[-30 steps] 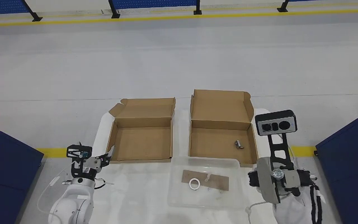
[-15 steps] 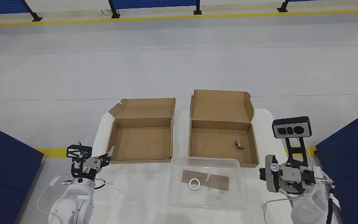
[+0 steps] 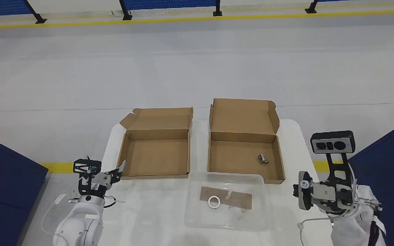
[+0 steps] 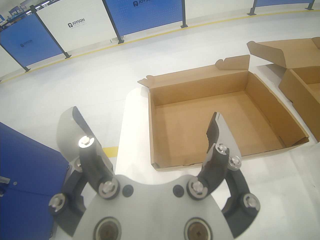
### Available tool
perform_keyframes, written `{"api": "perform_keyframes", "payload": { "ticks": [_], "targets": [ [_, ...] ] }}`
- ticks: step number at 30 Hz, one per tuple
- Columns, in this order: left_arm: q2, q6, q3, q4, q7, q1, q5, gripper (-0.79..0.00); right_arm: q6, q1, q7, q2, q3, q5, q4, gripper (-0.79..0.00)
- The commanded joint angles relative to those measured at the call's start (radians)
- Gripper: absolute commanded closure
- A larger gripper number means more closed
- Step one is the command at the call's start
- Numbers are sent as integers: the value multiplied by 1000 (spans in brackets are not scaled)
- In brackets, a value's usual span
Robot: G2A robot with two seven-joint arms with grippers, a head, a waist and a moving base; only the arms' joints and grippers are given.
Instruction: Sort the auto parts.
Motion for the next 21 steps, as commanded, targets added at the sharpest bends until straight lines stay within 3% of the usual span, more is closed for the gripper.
{"api": "perform_keyframes", "payload": {
  "ticks": [1, 13, 21],
  "targets": [
    [0, 0, 0, 0, 0, 0, 0, -785, 3, 5, -14, 2, 9, -41, -3, 0],
    [0, 0, 0, 0, 0, 0, 0, -785, 67, -31, 57, 36, 141, -509, 24, 0],
    [0, 0, 0, 0, 0, 0, 0, -785, 58, -44, 61, 41, 154, -558, 26, 0]
  ]
}}
